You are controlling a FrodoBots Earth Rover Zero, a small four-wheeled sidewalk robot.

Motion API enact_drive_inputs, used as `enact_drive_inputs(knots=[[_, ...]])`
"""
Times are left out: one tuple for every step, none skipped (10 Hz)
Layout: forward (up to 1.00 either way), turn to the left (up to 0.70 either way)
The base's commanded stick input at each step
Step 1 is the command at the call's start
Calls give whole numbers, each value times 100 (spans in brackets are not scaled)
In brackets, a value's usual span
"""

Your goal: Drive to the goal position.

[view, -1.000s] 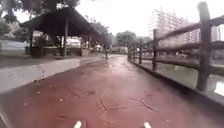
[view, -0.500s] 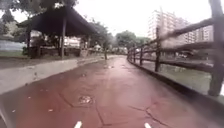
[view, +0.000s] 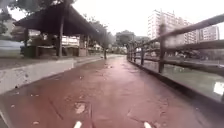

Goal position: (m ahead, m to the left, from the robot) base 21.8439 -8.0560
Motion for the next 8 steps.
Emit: enact_drive_inputs(knots=[[50,0],[50,0],[50,0],[50,0],[50,0],[50,0],[50,0],[50,0]])
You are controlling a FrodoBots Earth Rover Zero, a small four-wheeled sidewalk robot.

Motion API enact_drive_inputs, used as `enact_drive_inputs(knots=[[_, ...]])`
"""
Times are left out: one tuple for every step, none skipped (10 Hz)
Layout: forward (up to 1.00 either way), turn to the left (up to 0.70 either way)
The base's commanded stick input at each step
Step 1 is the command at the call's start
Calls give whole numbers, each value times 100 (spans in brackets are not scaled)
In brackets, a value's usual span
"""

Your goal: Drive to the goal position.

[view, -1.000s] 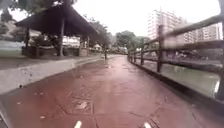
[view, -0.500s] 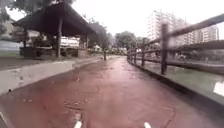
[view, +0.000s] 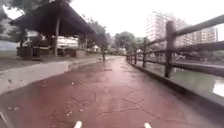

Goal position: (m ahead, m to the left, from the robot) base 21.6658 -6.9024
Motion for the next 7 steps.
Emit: enact_drive_inputs(knots=[[50,0],[50,0],[50,0],[50,0],[50,0],[50,37],[50,50]])
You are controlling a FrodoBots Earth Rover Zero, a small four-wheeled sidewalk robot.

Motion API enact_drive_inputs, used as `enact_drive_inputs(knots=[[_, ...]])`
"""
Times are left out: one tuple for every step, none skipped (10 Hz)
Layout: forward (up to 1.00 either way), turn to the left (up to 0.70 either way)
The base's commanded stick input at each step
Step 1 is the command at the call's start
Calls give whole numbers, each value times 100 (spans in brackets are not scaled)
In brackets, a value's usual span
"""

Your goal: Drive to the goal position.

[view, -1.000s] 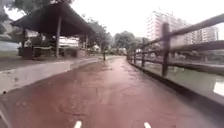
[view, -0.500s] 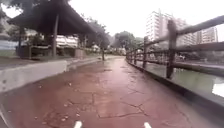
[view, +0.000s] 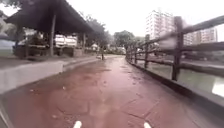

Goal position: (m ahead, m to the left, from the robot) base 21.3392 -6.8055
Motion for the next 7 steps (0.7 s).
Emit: enact_drive_inputs(knots=[[50,24],[50,0],[50,0],[50,0],[50,0],[50,0],[50,0]])
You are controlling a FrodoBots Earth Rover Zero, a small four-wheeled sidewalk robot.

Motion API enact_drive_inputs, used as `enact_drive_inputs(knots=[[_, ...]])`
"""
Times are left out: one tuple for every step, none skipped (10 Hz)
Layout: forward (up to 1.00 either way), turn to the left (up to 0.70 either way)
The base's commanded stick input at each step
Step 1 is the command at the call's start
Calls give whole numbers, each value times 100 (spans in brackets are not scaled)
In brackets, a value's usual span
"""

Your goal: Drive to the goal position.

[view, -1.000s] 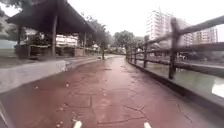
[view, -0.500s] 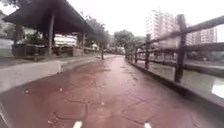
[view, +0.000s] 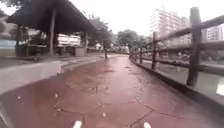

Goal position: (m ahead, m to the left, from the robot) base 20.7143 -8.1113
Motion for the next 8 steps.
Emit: enact_drive_inputs(knots=[[50,0],[50,0],[50,0],[50,0],[50,0],[50,0],[50,0],[50,0]])
